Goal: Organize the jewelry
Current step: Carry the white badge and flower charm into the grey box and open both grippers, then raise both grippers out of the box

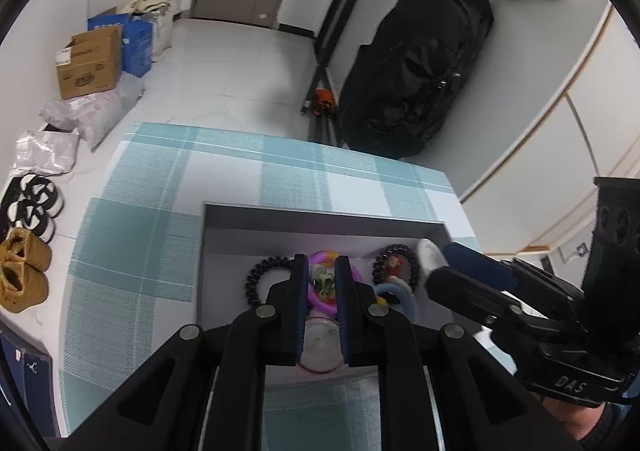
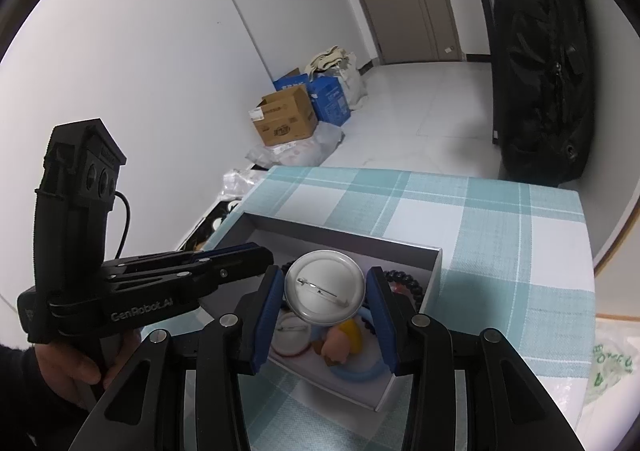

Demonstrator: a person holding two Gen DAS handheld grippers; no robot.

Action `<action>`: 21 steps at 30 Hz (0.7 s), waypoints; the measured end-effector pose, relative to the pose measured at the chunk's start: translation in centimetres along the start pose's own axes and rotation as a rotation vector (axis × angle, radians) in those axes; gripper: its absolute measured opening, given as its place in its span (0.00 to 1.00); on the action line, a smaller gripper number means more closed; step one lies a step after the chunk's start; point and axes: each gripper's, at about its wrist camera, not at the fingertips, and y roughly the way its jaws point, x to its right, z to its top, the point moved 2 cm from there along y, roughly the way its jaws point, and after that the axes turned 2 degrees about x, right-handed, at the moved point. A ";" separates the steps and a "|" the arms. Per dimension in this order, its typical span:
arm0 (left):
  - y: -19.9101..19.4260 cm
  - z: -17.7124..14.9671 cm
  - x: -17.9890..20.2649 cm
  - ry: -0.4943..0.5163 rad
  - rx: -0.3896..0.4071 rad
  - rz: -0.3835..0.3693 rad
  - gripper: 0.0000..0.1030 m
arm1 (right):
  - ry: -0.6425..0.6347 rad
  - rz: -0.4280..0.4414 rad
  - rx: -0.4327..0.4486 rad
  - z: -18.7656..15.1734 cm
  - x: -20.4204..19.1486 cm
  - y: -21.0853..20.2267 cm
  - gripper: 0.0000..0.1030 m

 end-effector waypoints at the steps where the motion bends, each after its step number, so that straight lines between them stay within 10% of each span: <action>1: 0.1 0.0 0.0 -0.005 -0.006 -0.007 0.09 | 0.003 0.000 0.000 0.0 0.1 0.0 0.40; 11: 0.4 0.2 -0.5 -0.061 -0.014 -0.057 0.11 | 0.010 -0.037 0.007 -0.2 0.4 0.1 0.42; 21: -1.6 0.2 -0.6 -0.081 0.054 -0.079 0.52 | 0.020 -0.071 0.078 0.1 0.7 -2.0 0.70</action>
